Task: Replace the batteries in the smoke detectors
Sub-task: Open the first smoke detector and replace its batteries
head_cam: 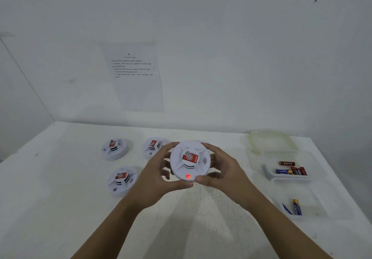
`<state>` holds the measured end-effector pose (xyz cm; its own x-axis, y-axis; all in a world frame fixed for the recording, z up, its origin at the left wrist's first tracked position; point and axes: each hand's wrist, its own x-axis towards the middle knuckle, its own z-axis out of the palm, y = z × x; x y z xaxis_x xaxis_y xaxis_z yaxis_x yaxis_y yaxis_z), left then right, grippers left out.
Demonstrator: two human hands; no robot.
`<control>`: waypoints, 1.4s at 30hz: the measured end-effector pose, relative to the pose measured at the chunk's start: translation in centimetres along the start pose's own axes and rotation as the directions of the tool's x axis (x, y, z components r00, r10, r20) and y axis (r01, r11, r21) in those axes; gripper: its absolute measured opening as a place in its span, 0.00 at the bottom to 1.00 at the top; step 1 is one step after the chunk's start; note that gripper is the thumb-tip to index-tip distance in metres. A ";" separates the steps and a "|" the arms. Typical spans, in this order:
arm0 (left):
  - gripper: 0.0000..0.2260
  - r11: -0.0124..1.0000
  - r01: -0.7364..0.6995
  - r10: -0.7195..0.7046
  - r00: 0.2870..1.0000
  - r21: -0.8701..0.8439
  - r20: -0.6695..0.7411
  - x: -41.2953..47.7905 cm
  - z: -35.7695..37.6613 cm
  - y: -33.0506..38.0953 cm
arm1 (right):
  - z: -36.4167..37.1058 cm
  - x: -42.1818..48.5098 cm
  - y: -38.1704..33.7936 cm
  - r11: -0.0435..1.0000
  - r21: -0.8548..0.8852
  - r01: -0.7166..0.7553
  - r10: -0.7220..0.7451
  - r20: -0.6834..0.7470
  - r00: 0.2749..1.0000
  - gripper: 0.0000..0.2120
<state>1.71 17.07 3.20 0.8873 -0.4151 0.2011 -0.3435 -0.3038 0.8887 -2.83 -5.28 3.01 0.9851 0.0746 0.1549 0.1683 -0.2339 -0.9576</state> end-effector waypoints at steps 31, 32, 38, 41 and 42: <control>0.27 0.930 0.028 -0.074 0.991 0.367 0.111 0.8 1.6 -8.7 | 4.4 2.3 9.1 0.772 -0.618 -0.148 0.185 -0.004 0.983 0.46; 0.25 0.926 0.016 -0.064 0.991 0.376 0.115 0.8 1.8 -9.3 | 4.4 2.3 9.3 0.768 -0.623 -0.147 0.184 -0.006 0.983 0.46; 0.36 0.927 0.074 -0.125 0.985 0.369 0.116 0.8 1.5 -9.3 | 4.4 2.2 9.1 0.725 -0.673 -0.145 0.192 -0.006 0.981 0.41; 0.35 0.933 0.085 -0.143 0.979 0.349 0.145 0.9 1.6 -9.1 | 4.2 2.4 8.7 0.720 -0.673 -0.171 0.228 -0.003 0.974 0.39; 0.35 0.930 0.094 -0.158 0.975 0.354 0.157 0.9 1.6 -9.3 | 4.2 2.4 8.5 0.725 -0.663 -0.185 0.246 -0.001 0.969 0.38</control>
<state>5.19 18.20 -5.55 0.8711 -0.4910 -0.0090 -0.3453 -0.6255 0.6996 0.85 -3.05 -5.79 0.9962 0.0141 -0.0854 -0.0365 -0.8264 -0.5619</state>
